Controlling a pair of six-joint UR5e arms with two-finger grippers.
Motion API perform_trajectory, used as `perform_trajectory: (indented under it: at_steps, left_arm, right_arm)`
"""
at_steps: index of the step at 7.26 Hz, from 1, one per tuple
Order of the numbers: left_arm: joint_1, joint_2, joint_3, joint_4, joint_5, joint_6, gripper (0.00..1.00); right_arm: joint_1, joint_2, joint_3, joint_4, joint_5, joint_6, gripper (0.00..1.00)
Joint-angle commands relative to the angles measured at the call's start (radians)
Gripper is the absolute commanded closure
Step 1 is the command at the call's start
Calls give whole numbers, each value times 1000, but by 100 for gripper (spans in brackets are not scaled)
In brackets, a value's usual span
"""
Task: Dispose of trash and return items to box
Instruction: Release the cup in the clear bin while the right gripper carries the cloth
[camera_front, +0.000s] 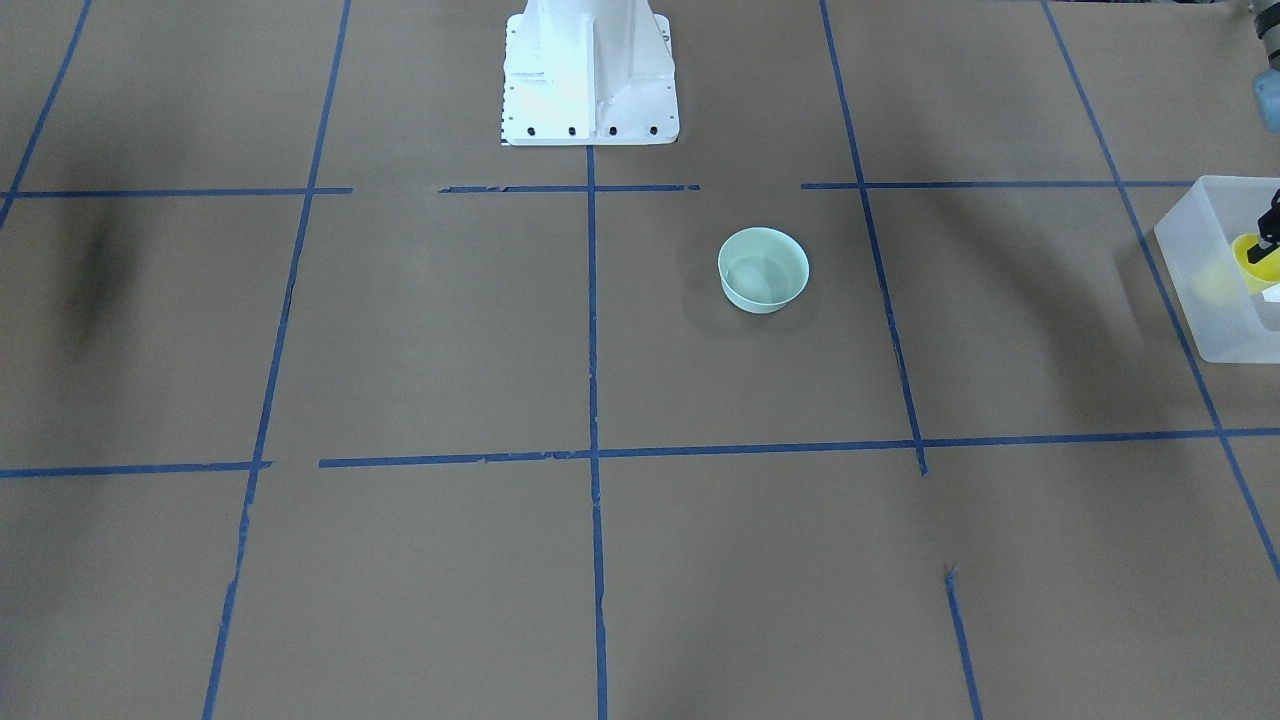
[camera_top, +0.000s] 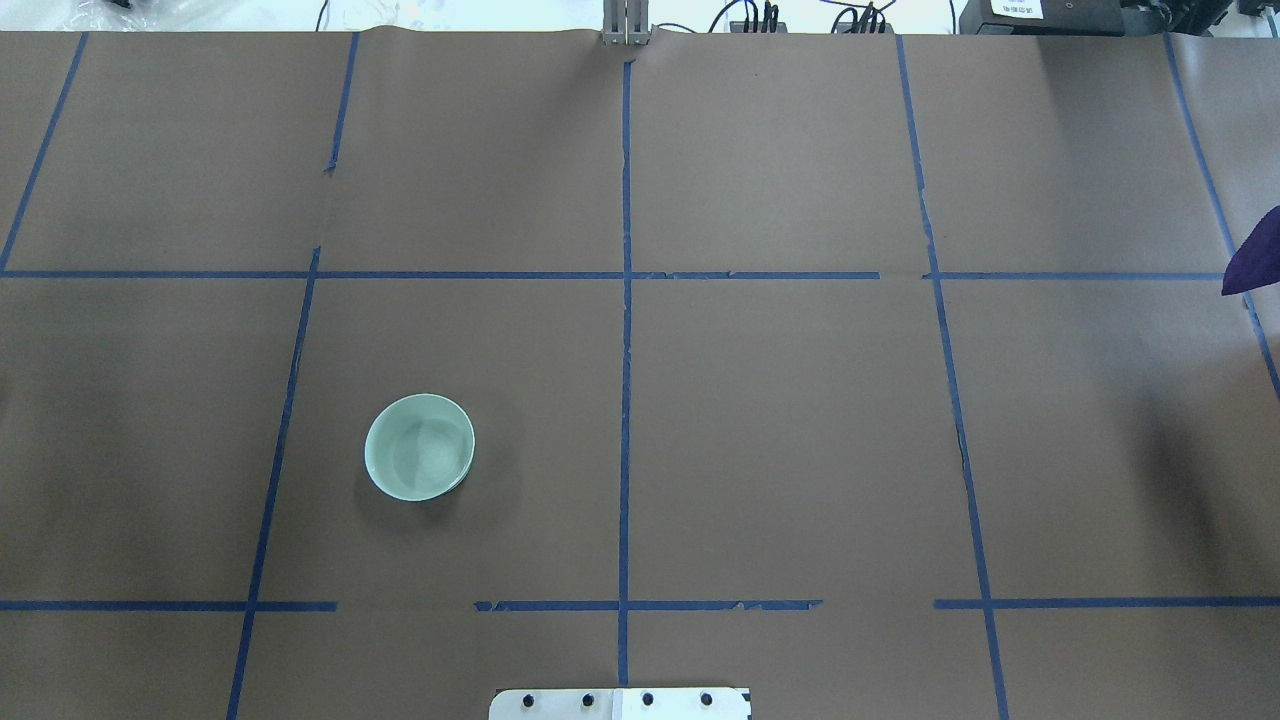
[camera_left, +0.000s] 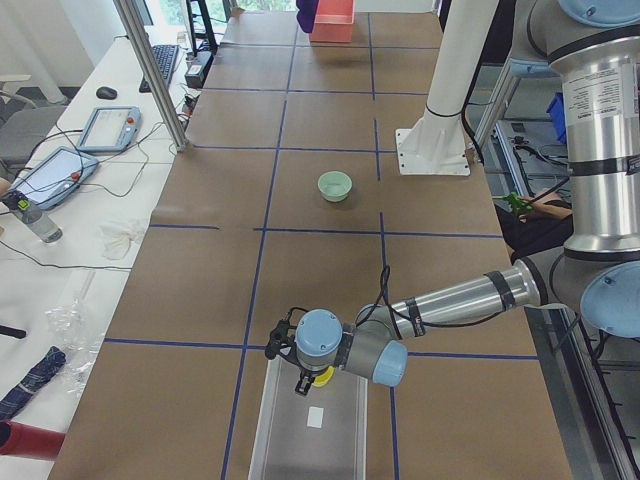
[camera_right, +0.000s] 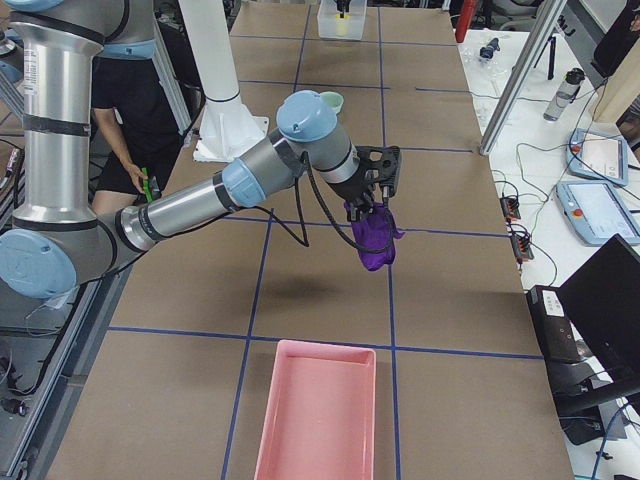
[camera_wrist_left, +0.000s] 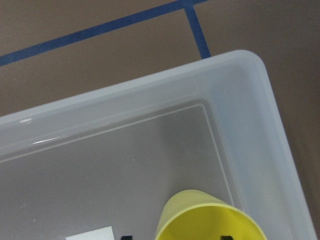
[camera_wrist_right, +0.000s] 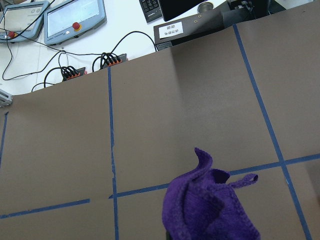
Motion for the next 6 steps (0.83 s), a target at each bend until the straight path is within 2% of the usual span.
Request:
perform_trajectory:
  at_steps: [1,2,3,4,5,6]
  left_arm:
    - [-36,42,-129,8,9,14,1]
    - [-119,47,-196,28,28,14,0]
    - [-156,39,-285,117,28,6,0]
    - [-164,32,-406,281,75,-6,0]
    - [-164,22,-487,339,104,-91,0]
    - [-153,19,-526,338,99,-201,0]
  right_arm:
    - [7,1,-6,-3,-1,-22,100]
    - [15,1,-12,-36,-2,-78,100]
    - [48,5,-14,-114,-27,-199,100]
    - [79,7,-14,-174,-54,-303,100]
    - [114,8,-31,-226,-94,-427,100]
    - [145,19,-72,-256,-149,-573,100]
